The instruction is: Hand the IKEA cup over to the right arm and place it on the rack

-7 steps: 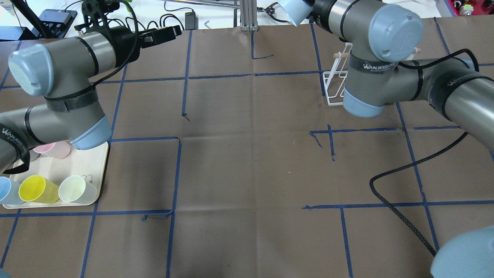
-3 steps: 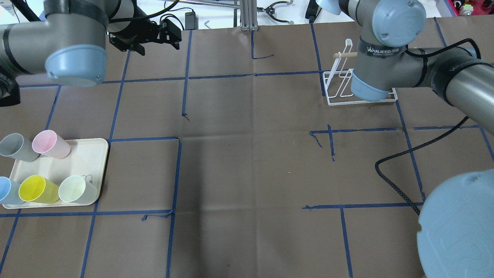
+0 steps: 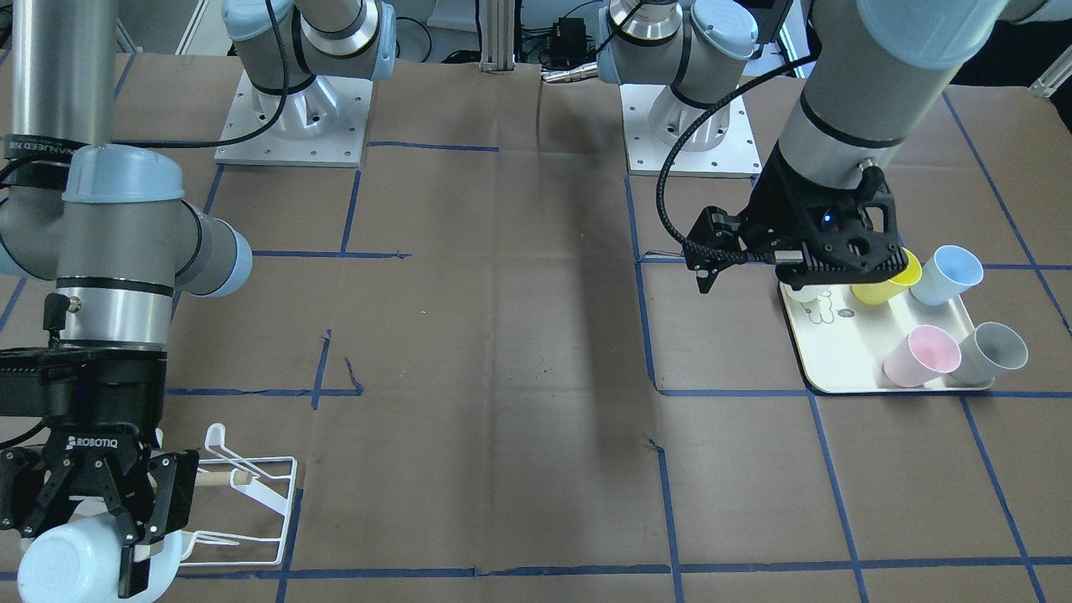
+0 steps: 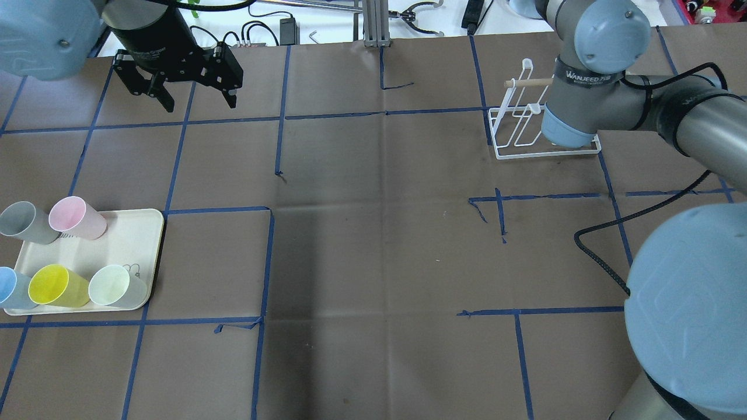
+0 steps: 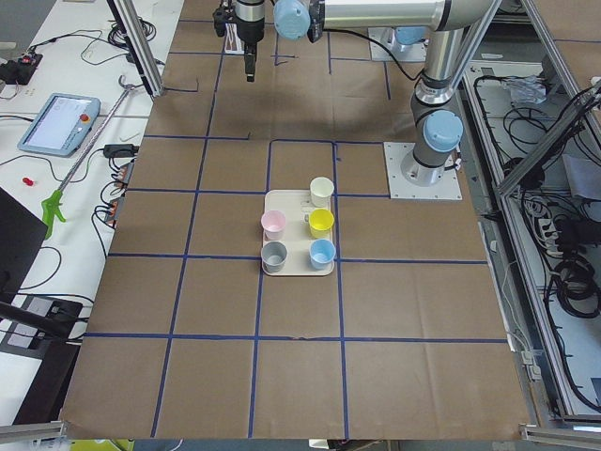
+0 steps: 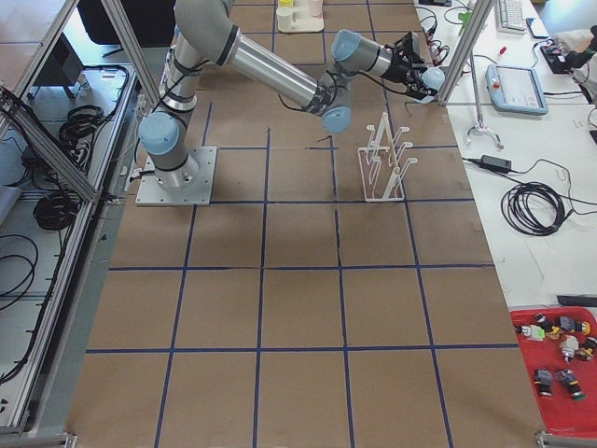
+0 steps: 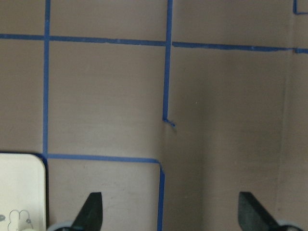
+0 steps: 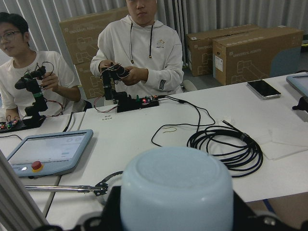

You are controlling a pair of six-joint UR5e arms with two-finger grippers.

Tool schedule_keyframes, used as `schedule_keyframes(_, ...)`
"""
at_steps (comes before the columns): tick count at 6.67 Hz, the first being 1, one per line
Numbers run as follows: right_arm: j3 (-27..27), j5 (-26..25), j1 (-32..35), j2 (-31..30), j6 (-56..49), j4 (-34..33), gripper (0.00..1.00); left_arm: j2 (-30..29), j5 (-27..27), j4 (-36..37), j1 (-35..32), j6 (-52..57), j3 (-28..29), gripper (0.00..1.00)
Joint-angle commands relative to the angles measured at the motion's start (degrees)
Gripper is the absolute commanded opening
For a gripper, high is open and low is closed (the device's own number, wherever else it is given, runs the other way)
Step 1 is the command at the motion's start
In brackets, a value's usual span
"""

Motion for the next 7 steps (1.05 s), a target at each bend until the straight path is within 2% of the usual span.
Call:
schedule_keyframes(1,0.59,-0.31,-1.55,2.79,-4.68,-4.68,0.19,5.36,-0.08,-3.95,2.81,4.70,-2.93,1.00)
schedule_keyframes(4,4.19,-0.84,-1.29,2.89,-4.42,-5.14,0.19,15.02,0.18,-3.27,14.22,18.04,-17.31,0.99)
schedule_keyframes(7,7.61,-1.28,-1.20,3.15,-4.07,-6.90,0.19,20.22,0.36,-1.68,26.69,30.17,-27.70,0.99)
